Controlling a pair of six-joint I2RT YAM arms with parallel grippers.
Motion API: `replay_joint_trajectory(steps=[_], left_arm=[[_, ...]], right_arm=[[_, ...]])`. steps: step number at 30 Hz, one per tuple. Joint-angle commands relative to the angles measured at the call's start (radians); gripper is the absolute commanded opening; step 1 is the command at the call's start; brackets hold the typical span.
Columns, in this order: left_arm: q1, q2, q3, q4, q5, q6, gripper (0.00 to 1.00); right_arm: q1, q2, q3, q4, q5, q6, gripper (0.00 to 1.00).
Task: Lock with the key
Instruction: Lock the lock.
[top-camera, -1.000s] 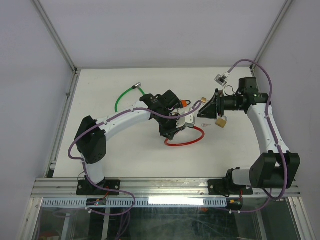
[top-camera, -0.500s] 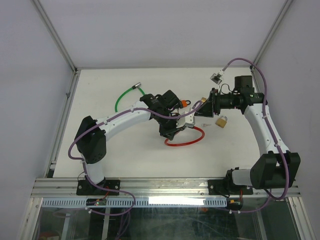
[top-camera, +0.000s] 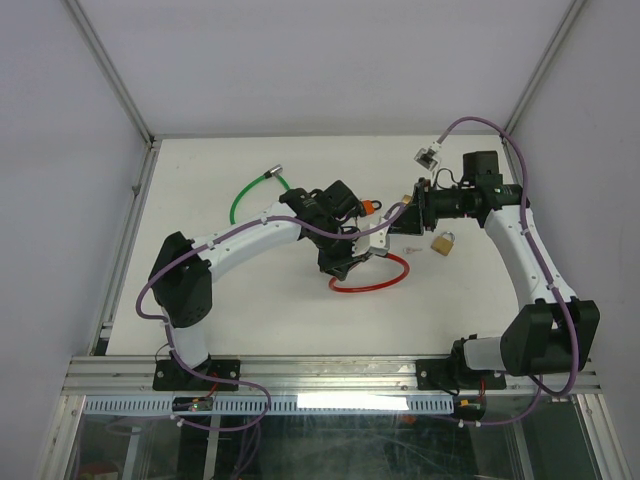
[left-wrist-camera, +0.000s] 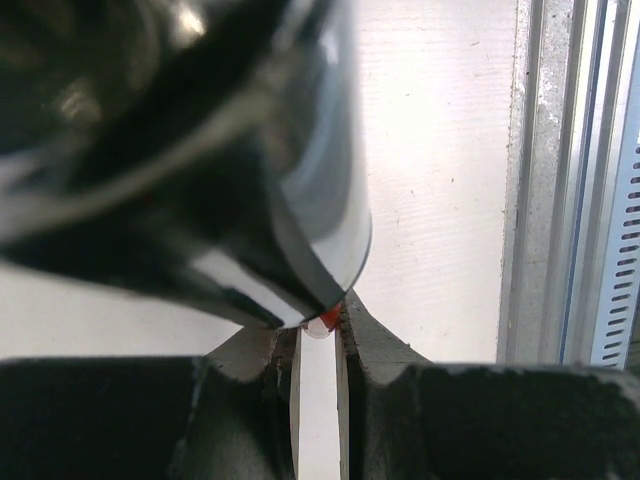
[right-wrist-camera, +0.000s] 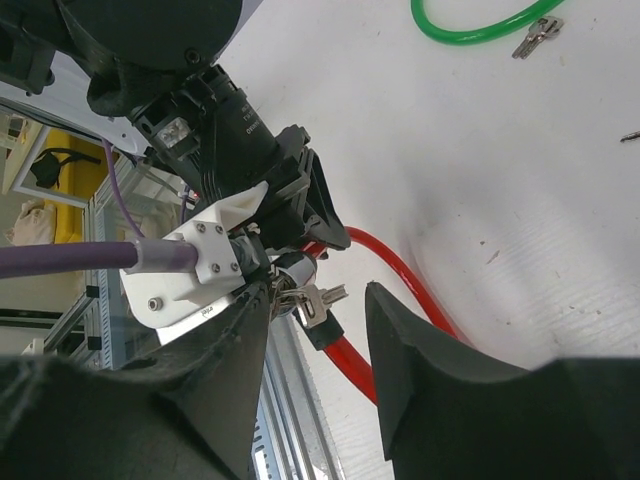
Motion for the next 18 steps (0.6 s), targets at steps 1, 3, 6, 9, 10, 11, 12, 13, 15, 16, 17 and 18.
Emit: replay_joint_trajectory(steps=[1,3,6,9,10,11,12,13,15,16,17,18], left_arm=[[-0.014,-0.028,-0.017,0.081,0.003,0.037,0.00],[-0.014,-0.027,-0.019,0.083,0.002,0.036,0.00],[-0.014,-0.030,-0.022,0.084,0.000,0.037,0.00],[-0.014,-0.037,-0.026,0.090,-0.001,0.039,0.00],[-0.014,-0.039,-0.028,0.092,-0.002,0.039,0.00],[-0.014,-0.041,-0.030,0.094,-0.004,0.040,0.00],[-0.015,-0.043,-0.033,0.096,-0.005,0.040,0.00],[-0.014,-0.046,-0.037,0.099,-0.005,0.039,0.00],[-0.014,-0.049,-0.041,0.103,-0.005,0.039,0.00],[-0.014,-0.050,-0.042,0.105,-0.007,0.039,0.00],[-0.014,-0.051,-0.043,0.106,-0.008,0.040,0.00],[-0.015,-0.052,-0.044,0.107,-0.008,0.040,0.00]], right_arm=[[0.018,-0.006,0.029,-0.005,0.015,-0.007,0.45],[0.022,-0.008,0.031,-0.011,0.014,-0.013,0.44],[0.024,-0.011,0.037,-0.016,0.006,-0.012,0.43],[0.027,-0.010,0.042,-0.022,0.003,-0.012,0.43],[0.029,-0.009,0.043,-0.026,0.004,-0.014,0.42],[0.028,-0.010,0.044,-0.028,0.006,-0.016,0.41],[0.030,-0.011,0.043,-0.031,0.007,-0.018,0.41],[0.030,-0.010,0.043,-0.034,0.012,-0.021,0.40],[0.033,-0.012,0.043,-0.040,0.022,-0.027,0.38],[0.032,-0.013,0.043,-0.042,0.031,-0.029,0.38],[0.032,-0.014,0.042,-0.045,0.040,-0.031,0.37],[0.032,-0.015,0.043,-0.046,0.050,-0.034,0.36]])
